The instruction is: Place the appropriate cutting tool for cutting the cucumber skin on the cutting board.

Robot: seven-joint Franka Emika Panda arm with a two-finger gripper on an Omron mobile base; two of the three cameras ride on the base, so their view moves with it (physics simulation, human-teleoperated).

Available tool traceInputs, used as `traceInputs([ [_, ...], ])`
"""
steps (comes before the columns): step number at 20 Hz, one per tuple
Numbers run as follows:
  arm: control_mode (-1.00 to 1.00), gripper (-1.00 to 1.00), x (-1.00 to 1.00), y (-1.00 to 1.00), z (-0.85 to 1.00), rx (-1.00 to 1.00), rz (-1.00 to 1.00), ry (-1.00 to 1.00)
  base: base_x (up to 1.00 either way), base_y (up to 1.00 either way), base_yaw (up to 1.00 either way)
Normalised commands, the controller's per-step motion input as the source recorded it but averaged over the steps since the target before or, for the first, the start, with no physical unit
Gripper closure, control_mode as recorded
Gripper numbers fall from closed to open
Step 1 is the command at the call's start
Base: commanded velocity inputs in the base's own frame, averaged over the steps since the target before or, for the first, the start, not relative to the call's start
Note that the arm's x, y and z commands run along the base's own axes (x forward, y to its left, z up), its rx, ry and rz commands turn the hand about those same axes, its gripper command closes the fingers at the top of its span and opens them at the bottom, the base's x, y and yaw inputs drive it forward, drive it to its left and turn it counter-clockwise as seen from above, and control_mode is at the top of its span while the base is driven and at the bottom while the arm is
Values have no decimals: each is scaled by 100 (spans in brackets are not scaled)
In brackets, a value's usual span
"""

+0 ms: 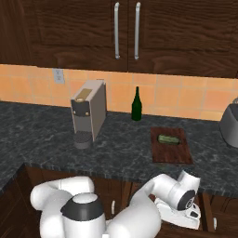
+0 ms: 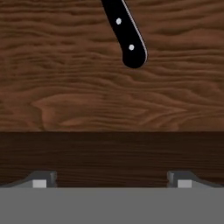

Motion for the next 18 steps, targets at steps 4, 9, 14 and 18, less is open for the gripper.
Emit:
traceInputs([
  [4,-100,-100,-83,0,6,0,0,8,0,0,0],
  [9,-100,-100,-85,2,42,0,0,8,0,0,0],
  [14,-100,-100,-54,3,43,0,2,9,0,0,0],
  [18,-100,-100,63,-2,56,-7,13,0,0,0,0],
])
